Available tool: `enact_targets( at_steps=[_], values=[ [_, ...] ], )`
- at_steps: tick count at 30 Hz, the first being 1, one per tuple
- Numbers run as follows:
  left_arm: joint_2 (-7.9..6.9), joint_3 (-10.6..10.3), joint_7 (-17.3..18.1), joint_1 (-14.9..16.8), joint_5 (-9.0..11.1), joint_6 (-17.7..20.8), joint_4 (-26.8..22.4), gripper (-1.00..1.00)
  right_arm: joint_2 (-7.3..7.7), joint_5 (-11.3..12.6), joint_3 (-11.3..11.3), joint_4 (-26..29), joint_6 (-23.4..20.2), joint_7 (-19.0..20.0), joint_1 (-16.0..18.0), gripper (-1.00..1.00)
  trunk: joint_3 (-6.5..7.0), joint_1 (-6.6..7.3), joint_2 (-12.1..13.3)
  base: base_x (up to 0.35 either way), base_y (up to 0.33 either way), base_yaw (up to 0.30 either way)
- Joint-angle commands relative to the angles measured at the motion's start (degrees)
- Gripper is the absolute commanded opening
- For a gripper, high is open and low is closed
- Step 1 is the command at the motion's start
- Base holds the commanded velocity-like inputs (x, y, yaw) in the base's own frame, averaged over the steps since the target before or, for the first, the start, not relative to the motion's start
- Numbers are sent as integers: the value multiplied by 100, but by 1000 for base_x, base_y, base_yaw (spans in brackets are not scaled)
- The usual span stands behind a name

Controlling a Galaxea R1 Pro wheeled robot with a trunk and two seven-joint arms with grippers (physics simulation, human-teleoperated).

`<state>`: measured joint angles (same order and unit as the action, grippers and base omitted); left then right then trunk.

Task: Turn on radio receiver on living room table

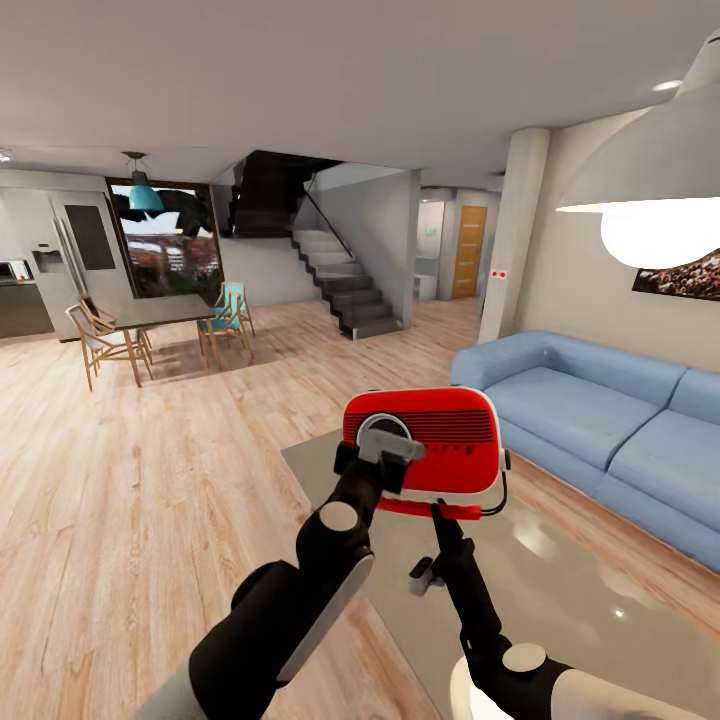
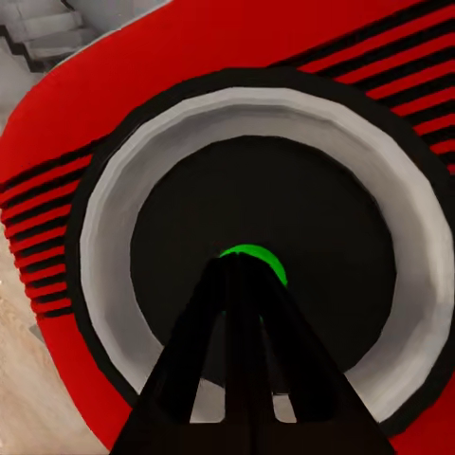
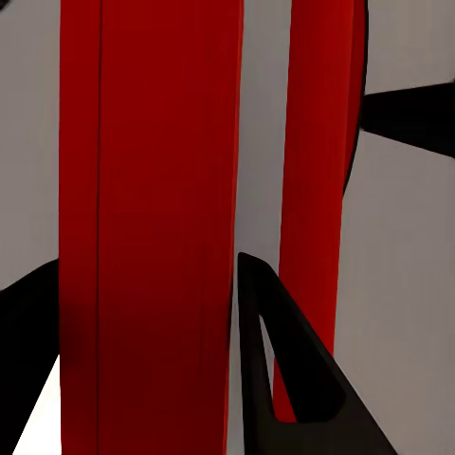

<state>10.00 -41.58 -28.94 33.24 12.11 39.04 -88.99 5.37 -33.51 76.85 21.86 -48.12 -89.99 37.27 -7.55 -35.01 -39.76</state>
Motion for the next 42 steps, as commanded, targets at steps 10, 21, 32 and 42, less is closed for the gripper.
enact_targets(
  at_steps=[10,21,32,42],
  values=[
    [0,151,-100,35,-22,55,26,-100,0,-15,-3,2,9,-1,1,-100,0,0,0,0,0,0],
    [-1370,887,-956,-354,1214,-29,188,-100,8,-10,-3,-4,13,-1,3,-100,0,0,0,0,0,0],
    [-3264,921,-1813,-773,3356,-1967,1798,-100,5,15,-5,-24,17,-1,1,-100,0,0,0,0,0,0],
    [-3165,872,-8,-792,3783,-3728,5630,-100,0,10,-1,-24,40,-1,0,-100,0,0,0,0,0,0]
  ],
)
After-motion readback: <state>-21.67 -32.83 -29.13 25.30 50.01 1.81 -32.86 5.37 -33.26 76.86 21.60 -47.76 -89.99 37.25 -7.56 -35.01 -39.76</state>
